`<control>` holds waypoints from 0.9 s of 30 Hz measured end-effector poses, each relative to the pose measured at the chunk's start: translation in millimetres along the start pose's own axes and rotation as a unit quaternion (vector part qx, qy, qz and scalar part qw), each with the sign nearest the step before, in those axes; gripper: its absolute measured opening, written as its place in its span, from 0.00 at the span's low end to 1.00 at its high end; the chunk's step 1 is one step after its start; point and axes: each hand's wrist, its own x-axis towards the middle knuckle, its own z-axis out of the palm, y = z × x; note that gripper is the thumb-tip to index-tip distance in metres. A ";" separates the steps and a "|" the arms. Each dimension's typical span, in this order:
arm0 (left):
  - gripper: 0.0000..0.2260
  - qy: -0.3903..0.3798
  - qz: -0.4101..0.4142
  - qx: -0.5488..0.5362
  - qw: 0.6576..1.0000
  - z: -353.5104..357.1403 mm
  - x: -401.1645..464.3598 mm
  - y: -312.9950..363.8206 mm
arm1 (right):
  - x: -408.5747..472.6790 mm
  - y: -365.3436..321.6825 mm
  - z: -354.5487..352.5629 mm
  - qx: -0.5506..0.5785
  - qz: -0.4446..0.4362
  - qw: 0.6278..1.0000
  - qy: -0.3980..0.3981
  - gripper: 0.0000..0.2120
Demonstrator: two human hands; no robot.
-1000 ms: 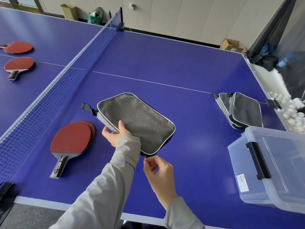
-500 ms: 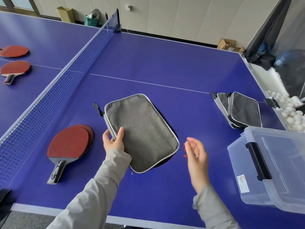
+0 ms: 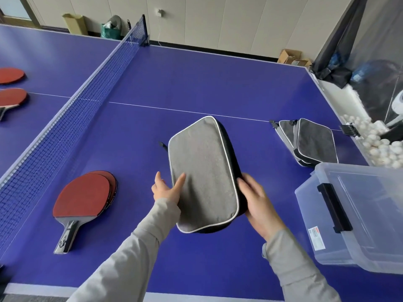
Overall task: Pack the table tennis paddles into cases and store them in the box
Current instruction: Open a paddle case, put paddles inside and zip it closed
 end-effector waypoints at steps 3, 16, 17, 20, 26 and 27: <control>0.33 -0.101 0.025 -0.007 0.995 12.6 -27.6 6.5 | -7.9 3.7 13.4 -0.132 -0.055 0.988 0.058 0.08; 0.22 -0.225 0.021 -0.038 0.974 26.9 -50.8 -1.2 | -23.6 29.5 47.6 -0.192 -0.046 0.979 0.057 0.07; 0.23 -0.222 0.016 -0.029 0.975 24.0 -48.7 -2.5 | -23.4 31.8 45.8 -0.192 -0.047 0.979 0.052 0.07; 0.22 -0.219 0.010 -0.029 0.975 12.2 -41.2 -7.3 | -23.6 37.9 38.6 -0.178 -0.032 0.983 0.038 0.08; 0.12 -0.096 0.011 -0.060 0.993 -42.3 -1.1 -31.2 | -18.4 55.3 -7.4 -0.123 0.027 0.988 0.088 0.12; 0.12 -0.066 0.007 -0.055 0.996 -53.0 7.6 -37.3 | -17.3 61.3 -17.1 -0.110 0.041 0.988 0.104 0.12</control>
